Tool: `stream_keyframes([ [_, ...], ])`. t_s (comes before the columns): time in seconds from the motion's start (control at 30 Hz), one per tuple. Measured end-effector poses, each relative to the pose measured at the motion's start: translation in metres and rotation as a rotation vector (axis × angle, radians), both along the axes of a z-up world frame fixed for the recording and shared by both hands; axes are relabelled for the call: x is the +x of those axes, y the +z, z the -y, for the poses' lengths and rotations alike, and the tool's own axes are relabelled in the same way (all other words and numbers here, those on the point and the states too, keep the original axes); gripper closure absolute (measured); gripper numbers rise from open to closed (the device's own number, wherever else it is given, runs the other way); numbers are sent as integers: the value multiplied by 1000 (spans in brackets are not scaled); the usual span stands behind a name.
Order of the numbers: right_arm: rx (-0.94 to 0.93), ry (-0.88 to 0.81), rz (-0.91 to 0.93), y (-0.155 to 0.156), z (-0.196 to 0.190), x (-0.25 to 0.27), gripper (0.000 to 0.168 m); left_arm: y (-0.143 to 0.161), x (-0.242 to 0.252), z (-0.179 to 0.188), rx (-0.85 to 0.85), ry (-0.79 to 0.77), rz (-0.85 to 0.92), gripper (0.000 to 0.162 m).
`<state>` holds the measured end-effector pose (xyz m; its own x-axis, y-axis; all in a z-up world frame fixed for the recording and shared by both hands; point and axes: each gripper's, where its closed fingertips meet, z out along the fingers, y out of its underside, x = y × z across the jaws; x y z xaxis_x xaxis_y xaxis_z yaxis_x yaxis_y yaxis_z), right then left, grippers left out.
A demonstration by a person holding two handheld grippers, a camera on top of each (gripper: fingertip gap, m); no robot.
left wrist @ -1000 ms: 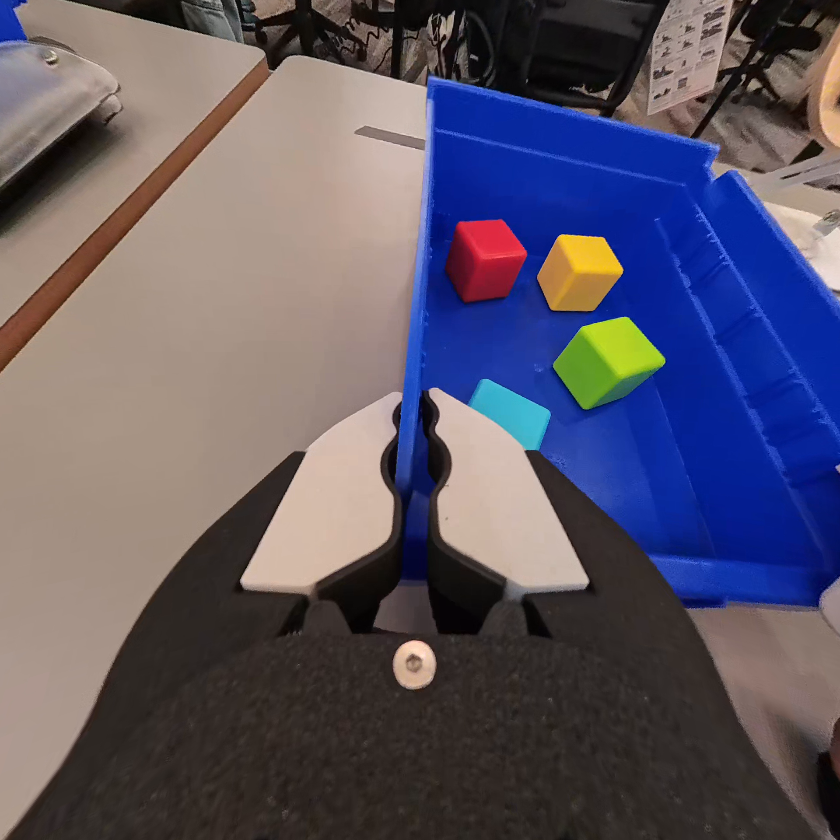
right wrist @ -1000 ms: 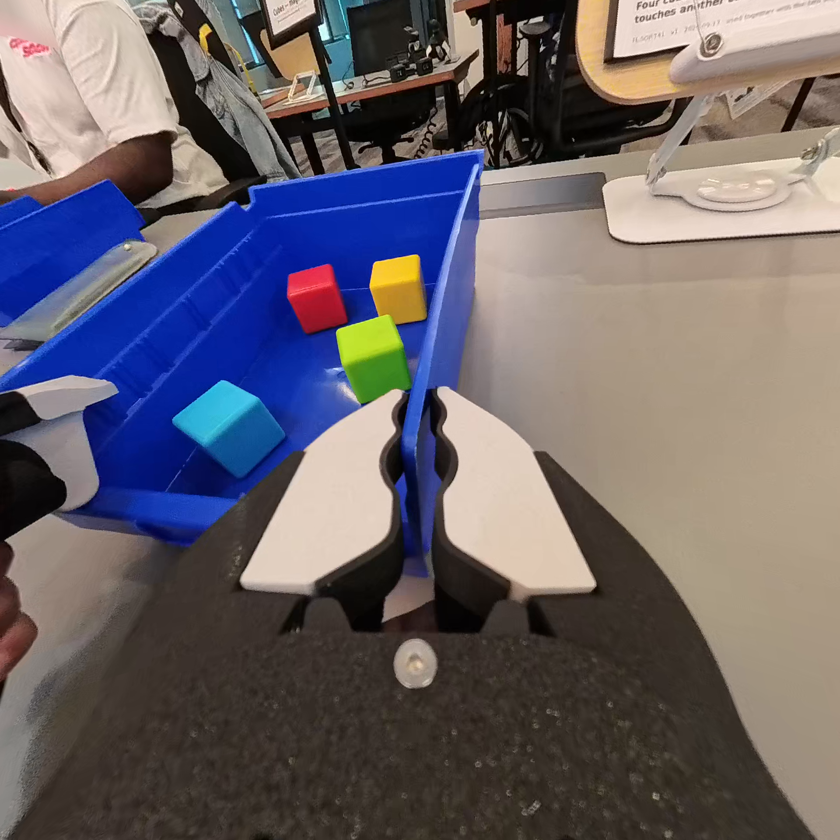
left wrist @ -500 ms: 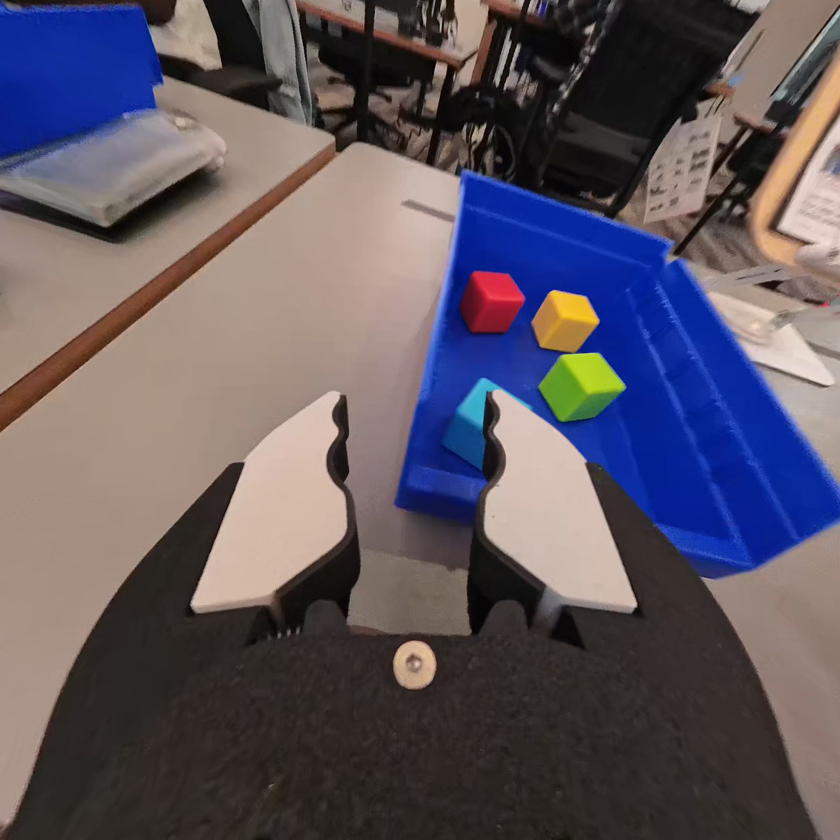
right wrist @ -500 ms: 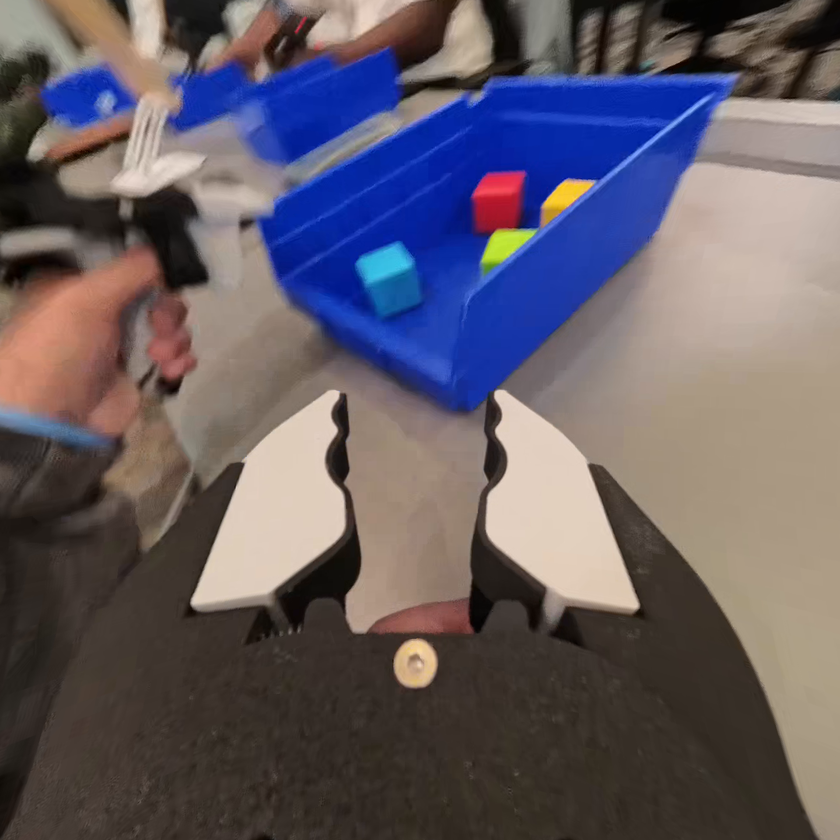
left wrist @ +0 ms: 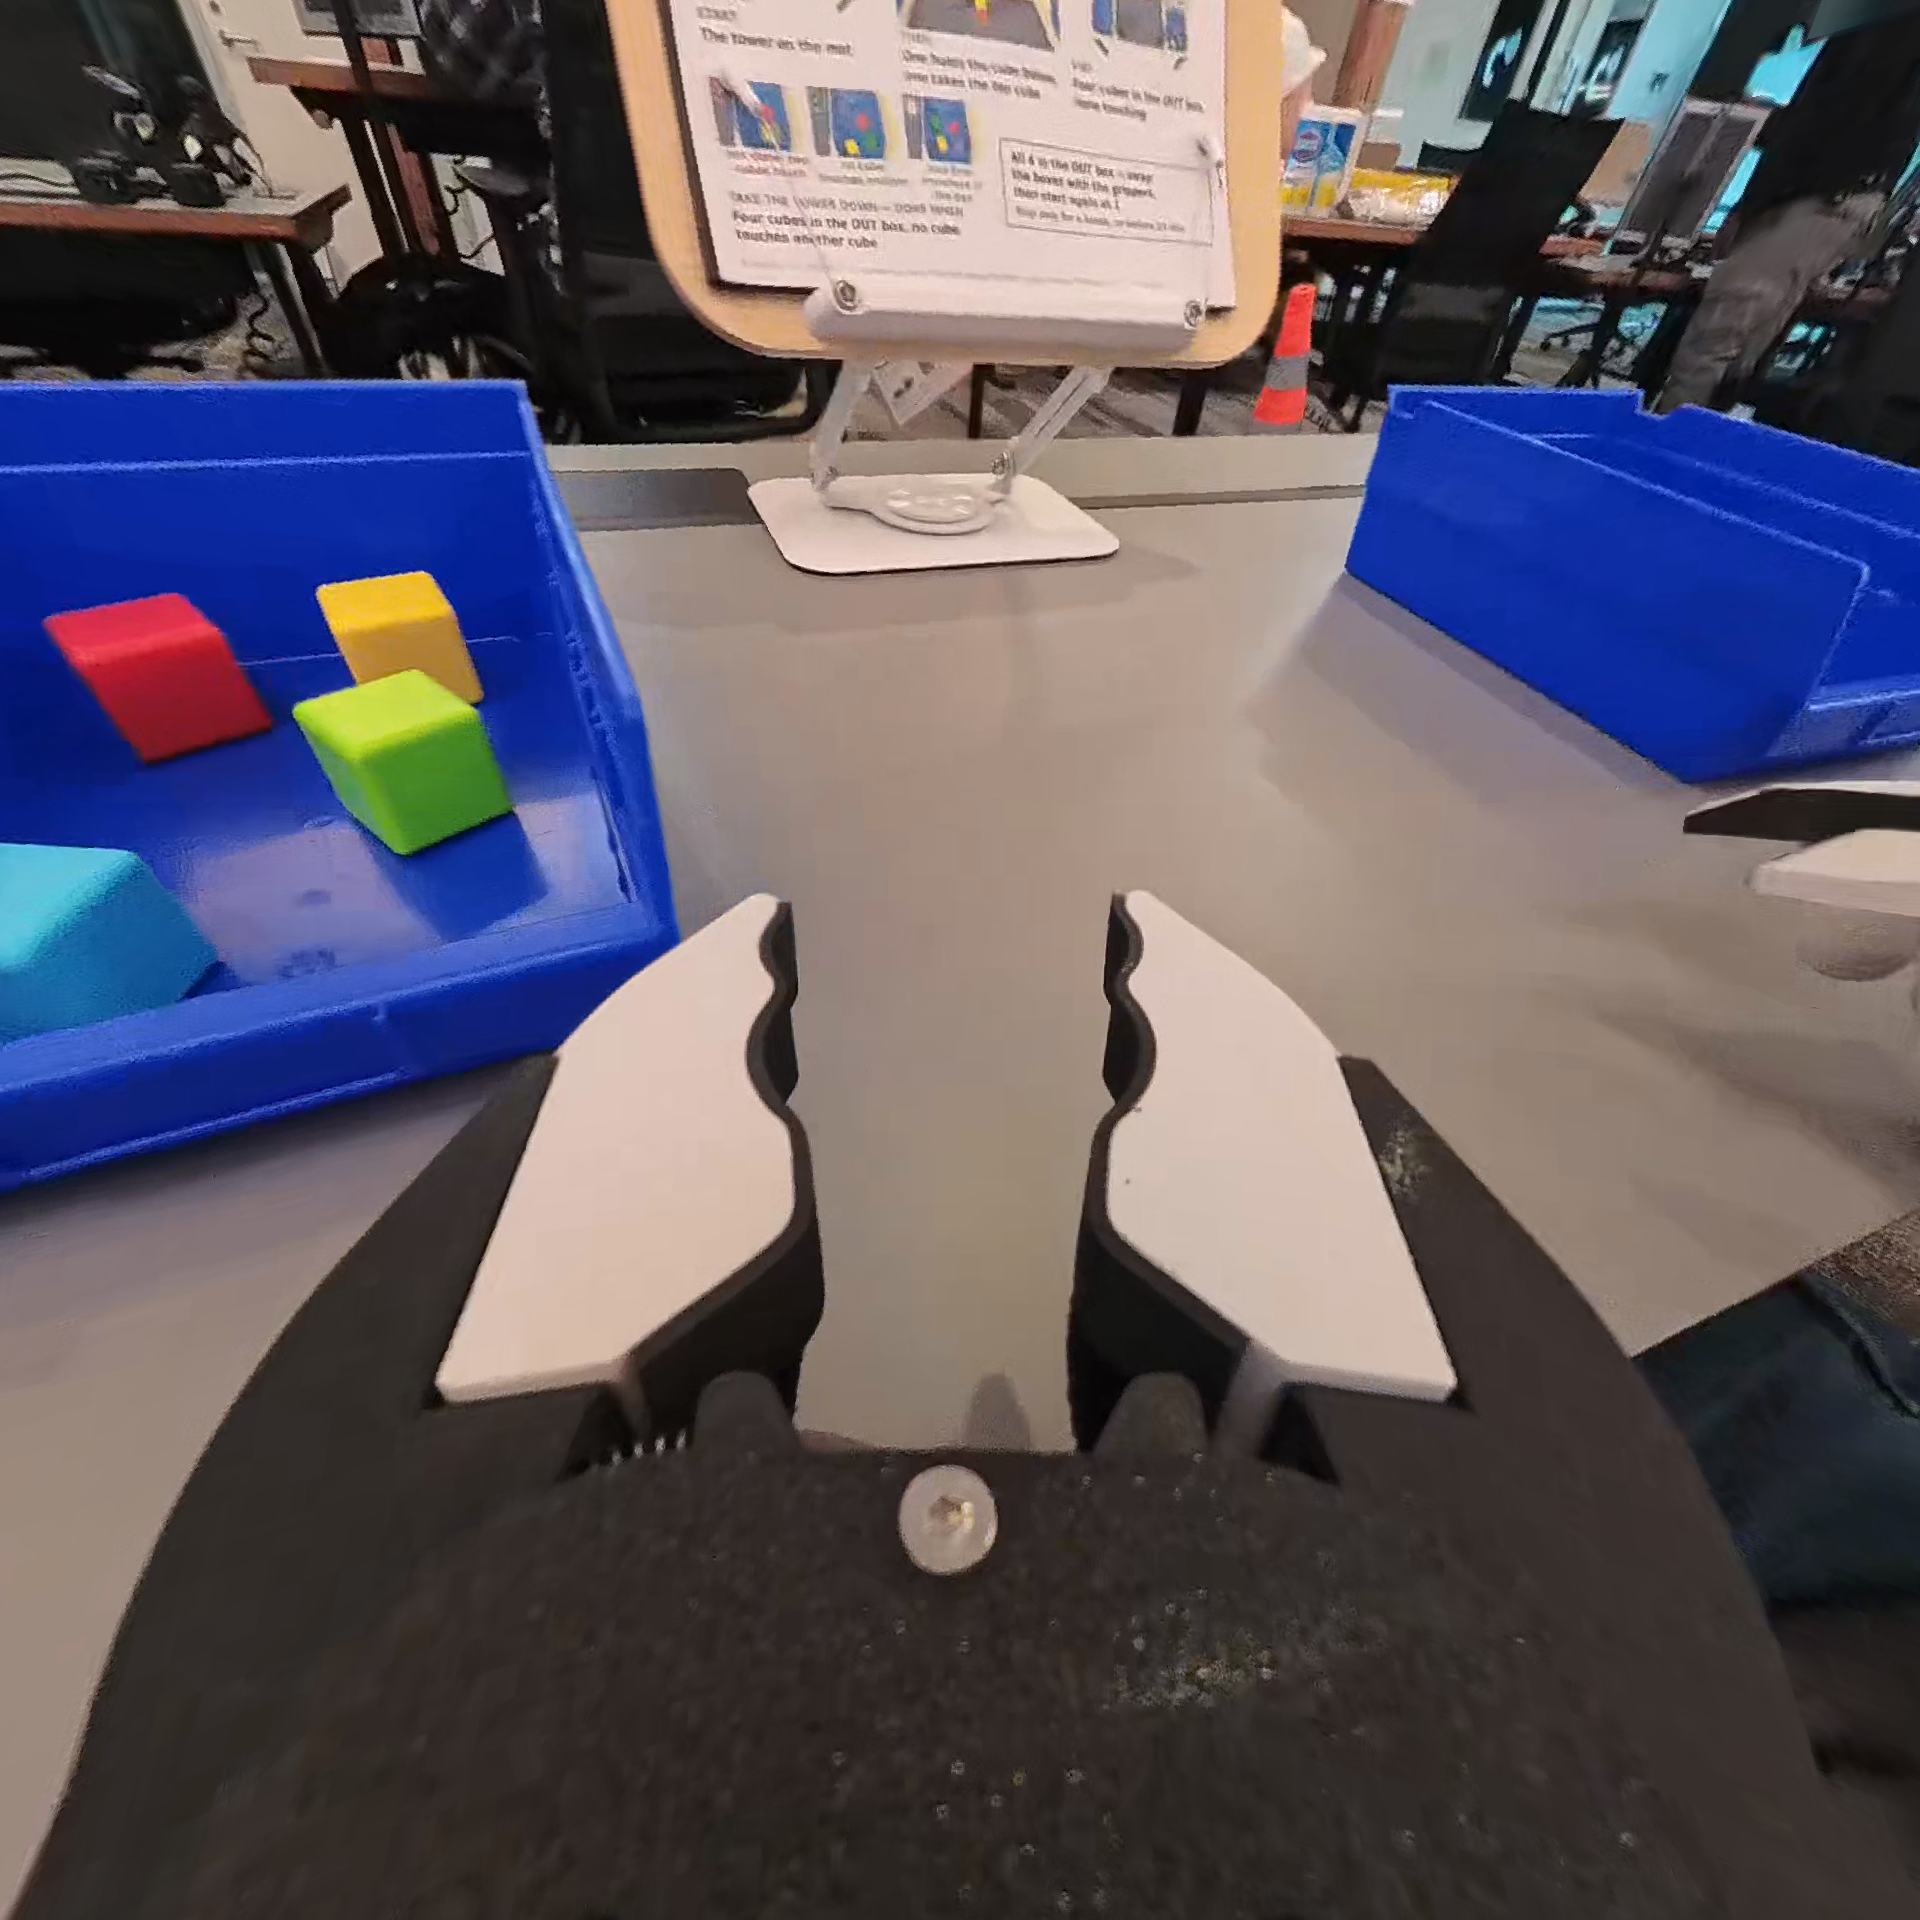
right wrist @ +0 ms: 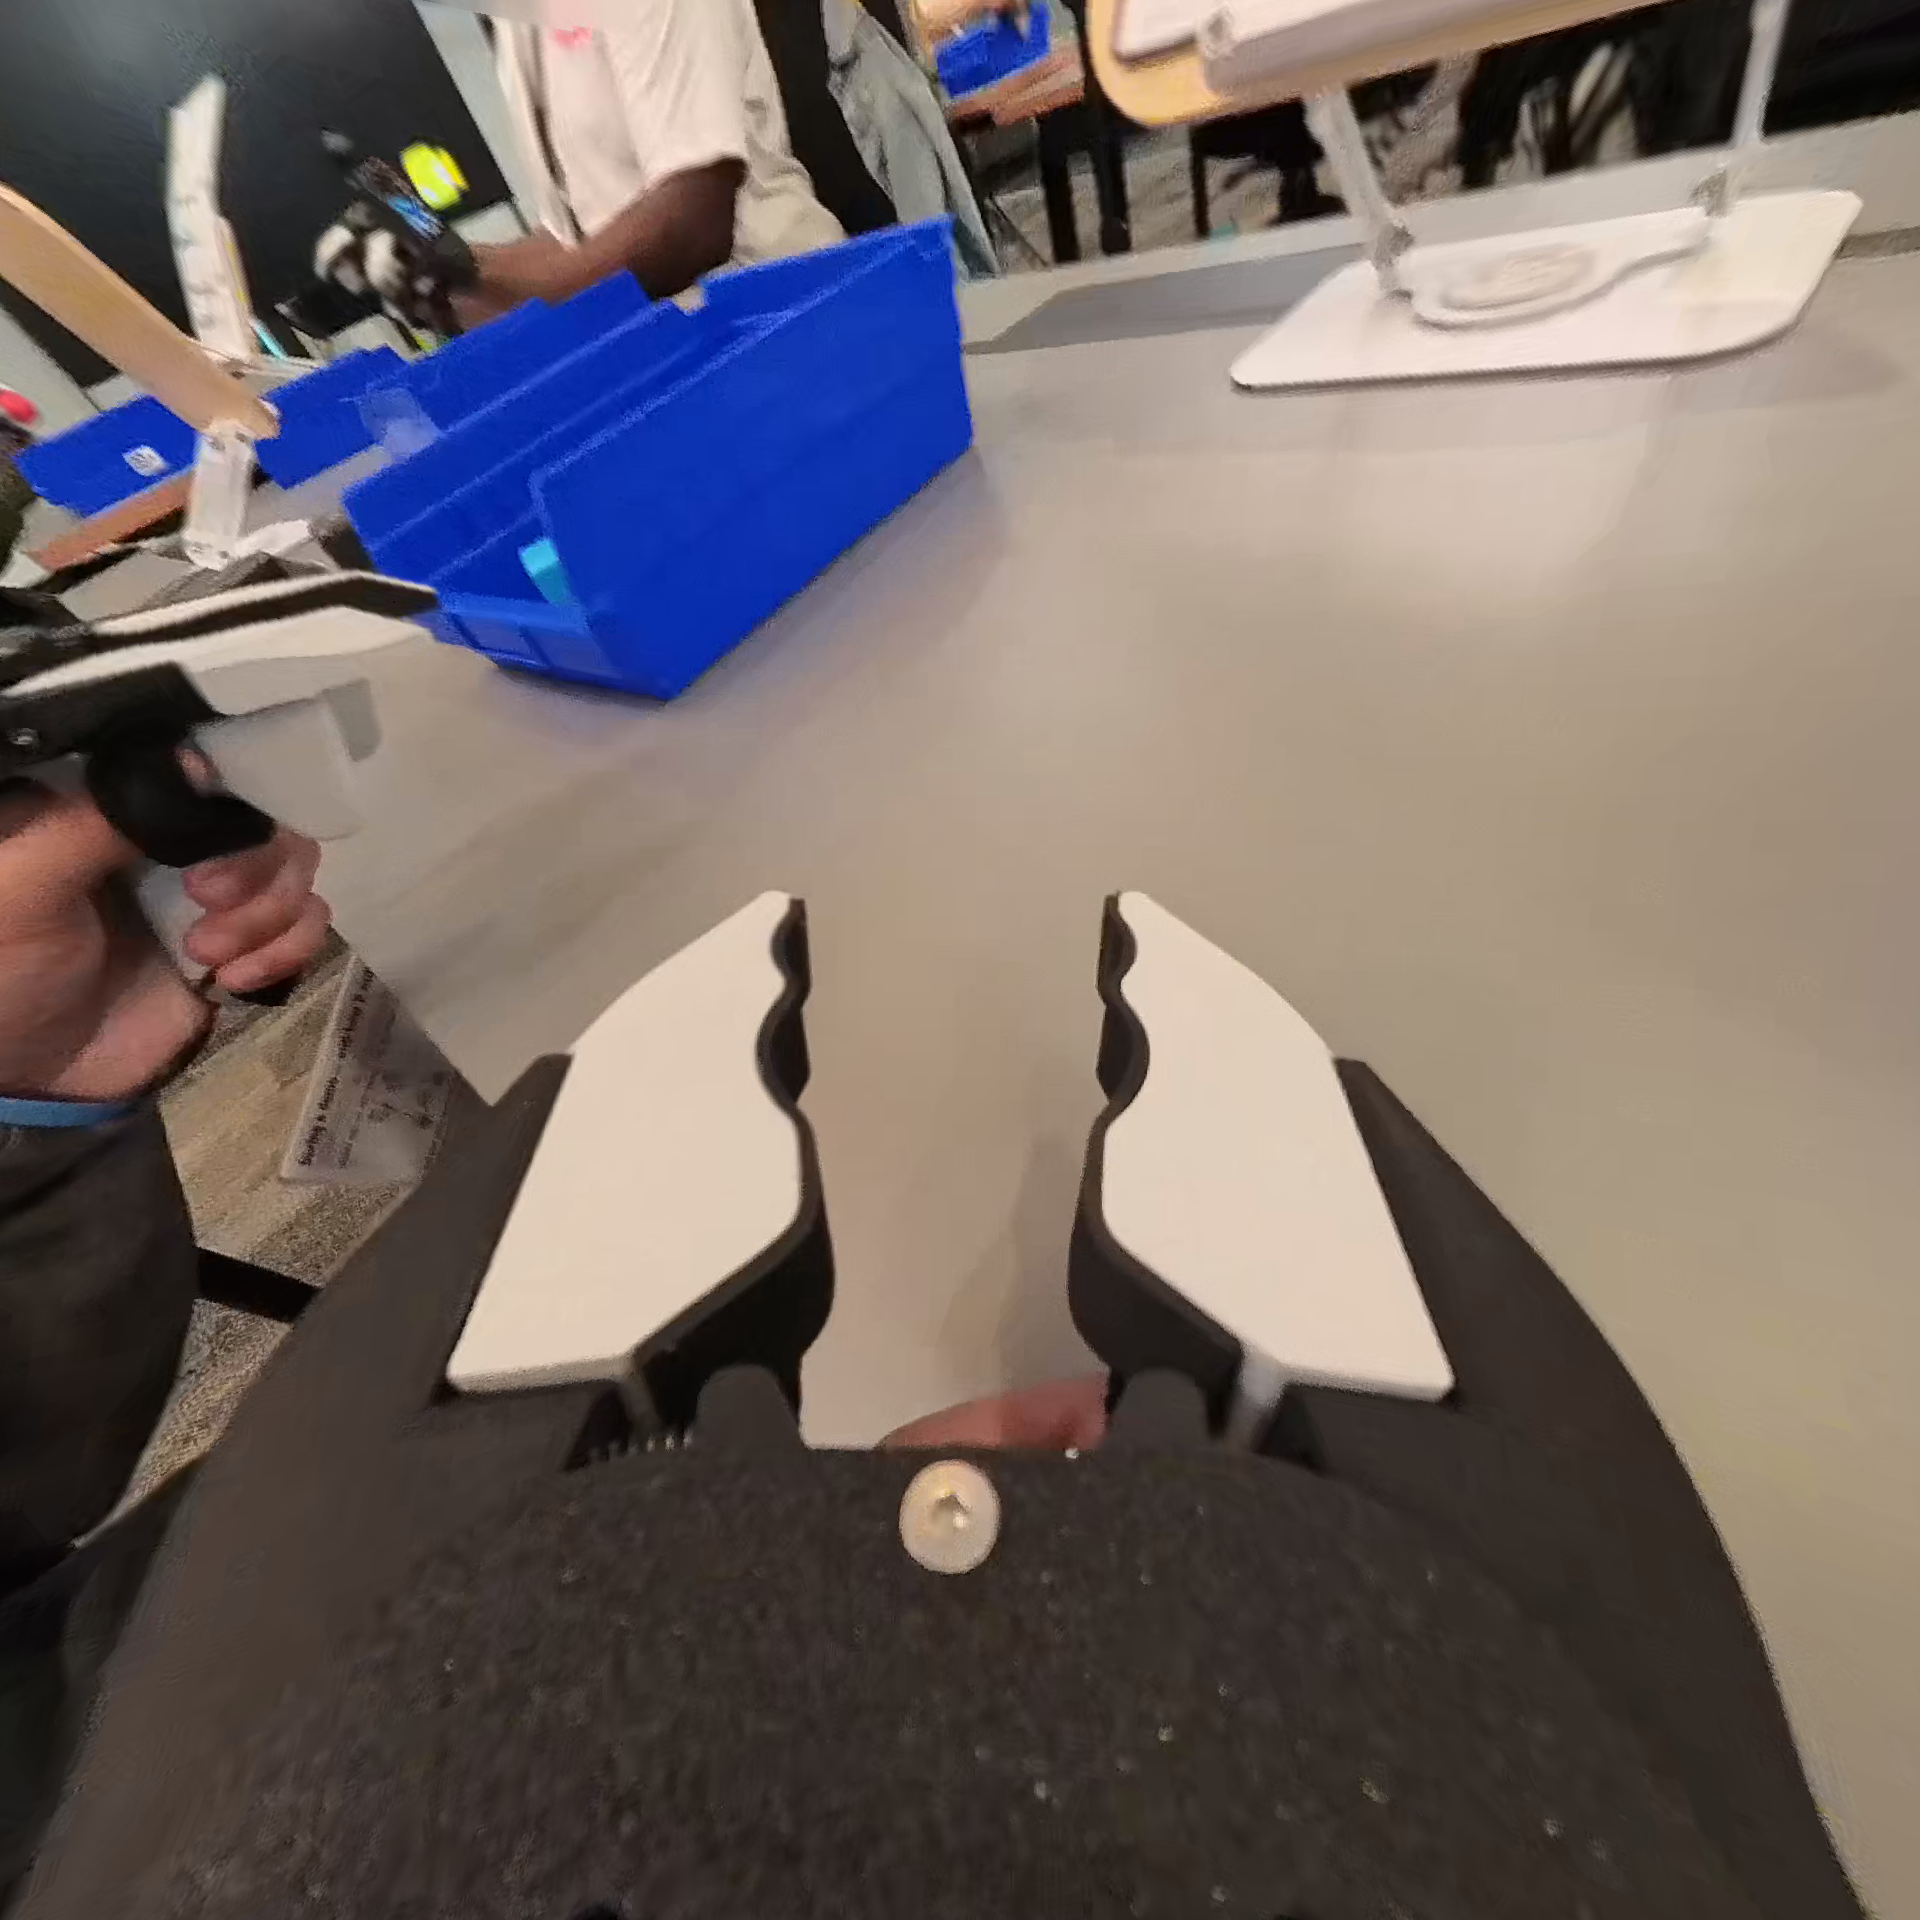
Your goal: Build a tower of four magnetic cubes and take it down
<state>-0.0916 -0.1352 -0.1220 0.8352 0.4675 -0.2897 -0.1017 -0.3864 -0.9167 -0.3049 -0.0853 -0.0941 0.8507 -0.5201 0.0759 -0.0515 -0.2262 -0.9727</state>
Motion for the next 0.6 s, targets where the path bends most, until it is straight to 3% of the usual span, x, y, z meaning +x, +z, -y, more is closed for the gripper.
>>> stream_keyframes([
  [0.13, -104, 37, -21, -15, 0, 6, 125, -2, -3, -2, -7, 18, 37, 106],
  [0.27, -29, 14, -23, -6, -2, 12, 128, -7, -22, -11, -19, 74, 59, 106],
  [0.37, 20, -11, 38, -2, -2, 11, 115, -5, -36, -16, -15, 116, 100, 107],
  [0.53, 101, -56, 77, 10, -1, 14, 120, -12, -37, -19, -45, 113, 97, 107],
  [0.57, 103, -38, 68, 12, 0, 13, 129, -13, -35, -19, -44, 108, 86, 107],
  [0.6, 107, 8, 59, 15, 3, 10, 149, -13, -33, -18, -38, 105, 73, 107],
])
